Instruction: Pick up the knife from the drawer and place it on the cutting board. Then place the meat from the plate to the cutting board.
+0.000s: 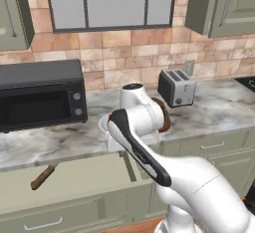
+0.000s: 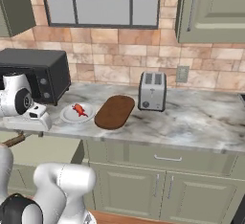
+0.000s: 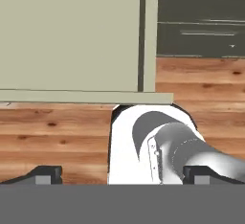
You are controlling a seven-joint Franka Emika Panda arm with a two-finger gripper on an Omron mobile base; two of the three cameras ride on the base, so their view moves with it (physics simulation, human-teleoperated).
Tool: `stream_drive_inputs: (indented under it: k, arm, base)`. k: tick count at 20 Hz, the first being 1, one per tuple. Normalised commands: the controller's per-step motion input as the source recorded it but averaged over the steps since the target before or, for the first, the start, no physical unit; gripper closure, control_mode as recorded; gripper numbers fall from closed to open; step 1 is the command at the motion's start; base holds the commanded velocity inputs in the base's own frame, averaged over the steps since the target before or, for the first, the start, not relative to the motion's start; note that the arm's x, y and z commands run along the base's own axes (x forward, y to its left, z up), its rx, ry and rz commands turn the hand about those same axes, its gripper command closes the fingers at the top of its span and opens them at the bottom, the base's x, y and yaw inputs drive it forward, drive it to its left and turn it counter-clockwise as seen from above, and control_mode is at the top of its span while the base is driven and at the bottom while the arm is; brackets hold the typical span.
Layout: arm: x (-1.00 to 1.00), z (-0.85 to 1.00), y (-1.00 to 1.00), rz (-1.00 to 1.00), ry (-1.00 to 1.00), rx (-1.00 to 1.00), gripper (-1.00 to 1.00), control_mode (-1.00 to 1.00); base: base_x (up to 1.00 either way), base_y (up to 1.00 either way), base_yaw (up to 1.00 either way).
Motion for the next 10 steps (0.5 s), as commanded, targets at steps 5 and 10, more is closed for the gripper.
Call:
stream_drive_inputs:
  k: [5,10]
  arm:
    - [0.0,-0.19,0.74,0.0,0.18,0.0,-1.0,-1.0]
    - [-0.01,-0.25,0.75,0.0,0.15,0.0,-1.0,-1.0]
  base:
    - [0.0,0.0,0.0]
    - [0.0,0.0,0.0]
